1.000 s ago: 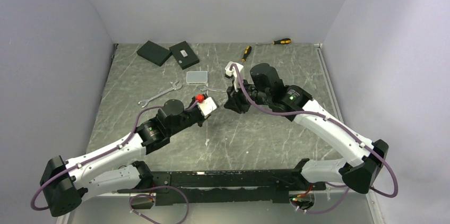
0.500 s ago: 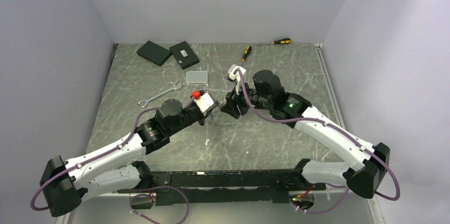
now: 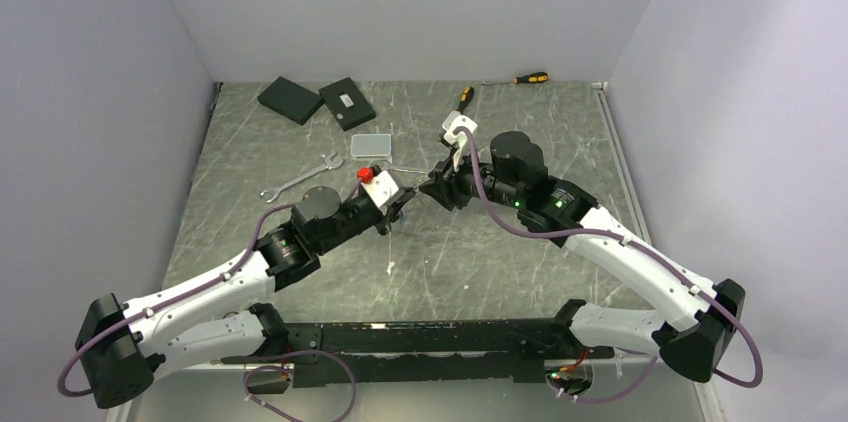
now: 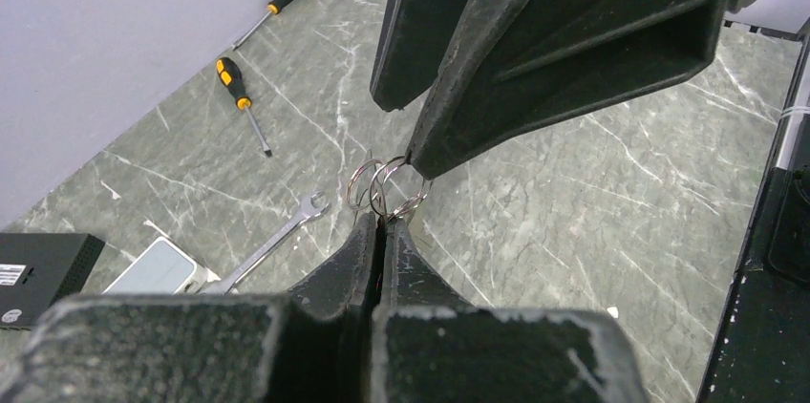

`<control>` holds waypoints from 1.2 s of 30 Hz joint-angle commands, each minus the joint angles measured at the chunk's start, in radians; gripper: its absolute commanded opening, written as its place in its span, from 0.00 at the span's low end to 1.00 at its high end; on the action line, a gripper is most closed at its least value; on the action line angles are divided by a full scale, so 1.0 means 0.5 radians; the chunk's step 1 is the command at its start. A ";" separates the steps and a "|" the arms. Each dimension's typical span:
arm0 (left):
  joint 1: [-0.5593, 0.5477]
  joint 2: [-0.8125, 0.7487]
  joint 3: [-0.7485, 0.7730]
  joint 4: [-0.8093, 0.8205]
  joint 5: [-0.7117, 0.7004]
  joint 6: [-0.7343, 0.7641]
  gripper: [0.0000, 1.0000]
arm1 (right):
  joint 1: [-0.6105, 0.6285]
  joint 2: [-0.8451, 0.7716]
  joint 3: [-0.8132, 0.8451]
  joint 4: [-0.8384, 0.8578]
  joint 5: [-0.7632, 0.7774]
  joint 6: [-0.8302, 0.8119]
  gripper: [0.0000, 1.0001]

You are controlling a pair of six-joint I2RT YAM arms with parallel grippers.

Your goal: Put the keys on the keyring

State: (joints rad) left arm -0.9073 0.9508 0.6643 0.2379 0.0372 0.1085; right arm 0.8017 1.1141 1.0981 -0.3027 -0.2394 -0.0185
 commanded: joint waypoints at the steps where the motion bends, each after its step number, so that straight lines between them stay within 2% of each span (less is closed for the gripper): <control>1: 0.000 -0.021 0.034 0.175 0.048 -0.049 0.00 | -0.001 0.000 0.009 0.103 0.031 -0.015 0.39; 6: 0.000 -0.024 0.043 0.165 0.045 -0.042 0.00 | -0.004 0.035 0.016 0.101 -0.011 -0.015 0.38; 14: -0.001 -0.036 0.040 0.172 0.045 -0.030 0.00 | -0.003 0.071 0.029 0.108 -0.041 -0.005 0.29; 15: 0.000 -0.038 0.040 0.172 0.046 -0.030 0.00 | -0.001 0.077 0.033 0.106 -0.046 -0.006 0.26; 17: -0.001 -0.044 0.037 0.172 0.045 -0.026 0.00 | -0.002 0.092 0.042 0.100 -0.071 -0.009 0.02; 18: 0.001 -0.045 0.037 0.169 0.043 -0.024 0.00 | -0.001 0.099 0.046 0.099 -0.085 -0.009 0.00; 27: -0.001 -0.054 0.041 0.025 0.051 0.189 0.00 | -0.001 0.130 0.113 -0.015 -0.174 -0.017 0.00; 36: -0.004 -0.001 0.167 -0.267 0.209 0.420 0.00 | 0.021 0.206 0.297 -0.409 -0.219 -0.154 0.00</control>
State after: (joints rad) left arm -0.9058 0.9508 0.6754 0.1459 0.0837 0.2367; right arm 0.8024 1.2095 1.1748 -0.4221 -0.3264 -0.0521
